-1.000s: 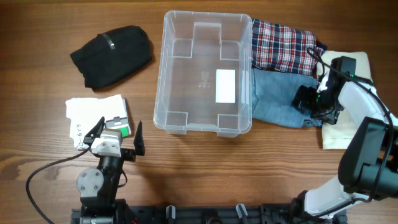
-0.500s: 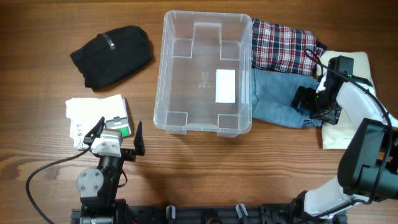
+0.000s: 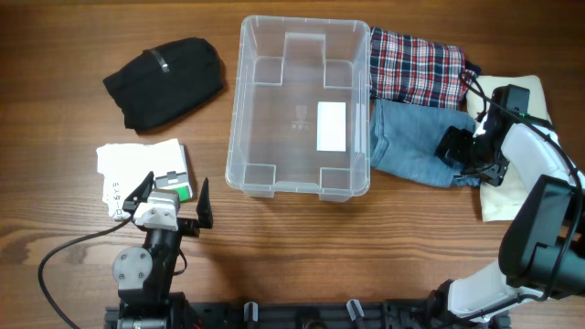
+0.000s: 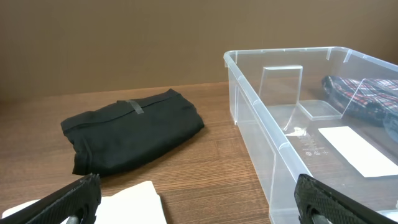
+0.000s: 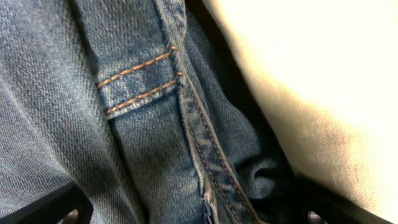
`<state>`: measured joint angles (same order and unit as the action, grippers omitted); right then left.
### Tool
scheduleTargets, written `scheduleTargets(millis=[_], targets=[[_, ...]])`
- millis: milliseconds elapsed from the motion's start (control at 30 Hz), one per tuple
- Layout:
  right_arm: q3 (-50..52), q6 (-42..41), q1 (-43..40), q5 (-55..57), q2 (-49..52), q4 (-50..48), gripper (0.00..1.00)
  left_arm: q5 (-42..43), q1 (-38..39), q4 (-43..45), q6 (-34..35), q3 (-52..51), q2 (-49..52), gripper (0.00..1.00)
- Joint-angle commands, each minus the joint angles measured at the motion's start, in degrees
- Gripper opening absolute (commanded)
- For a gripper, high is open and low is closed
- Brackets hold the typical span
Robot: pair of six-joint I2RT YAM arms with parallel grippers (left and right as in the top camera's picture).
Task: Pack container
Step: 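Lower the right gripper and pinch the jeans' edge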
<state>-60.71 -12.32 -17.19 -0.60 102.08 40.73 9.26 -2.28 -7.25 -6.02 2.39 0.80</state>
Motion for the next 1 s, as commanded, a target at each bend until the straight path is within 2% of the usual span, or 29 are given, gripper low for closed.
scheduleTargets(millis=[0, 333, 500, 633, 967], targets=[[2.2, 4.8, -2.6, 3.4, 2.7, -1.6, 1.0, -0.3, 0.3, 0.2, -1.1, -0.5, -0.3, 1.0], [5.3, 1.8, -2.3, -6.7, 2.7, 1.8, 1.0, -0.3, 0.3, 0.2, -1.1, -0.5, -0.3, 1.0], [5.3, 1.7, 1.7, -7.4, 2.7, 3.6, 1.0, -0.3, 0.3, 0.2, -1.1, -0.5, -0.3, 1.0], [5.2, 1.8, 7.0, 0.0, 2.7, 3.5, 1.0, -0.3, 0.3, 0.2, -1.1, -0.5, -0.3, 1.0], [2.8, 0.6, 7.1, 4.4, 1.0, 4.3, 1.0, -0.3, 0.3, 0.2, -1.1, -0.5, -0.3, 1.0]])
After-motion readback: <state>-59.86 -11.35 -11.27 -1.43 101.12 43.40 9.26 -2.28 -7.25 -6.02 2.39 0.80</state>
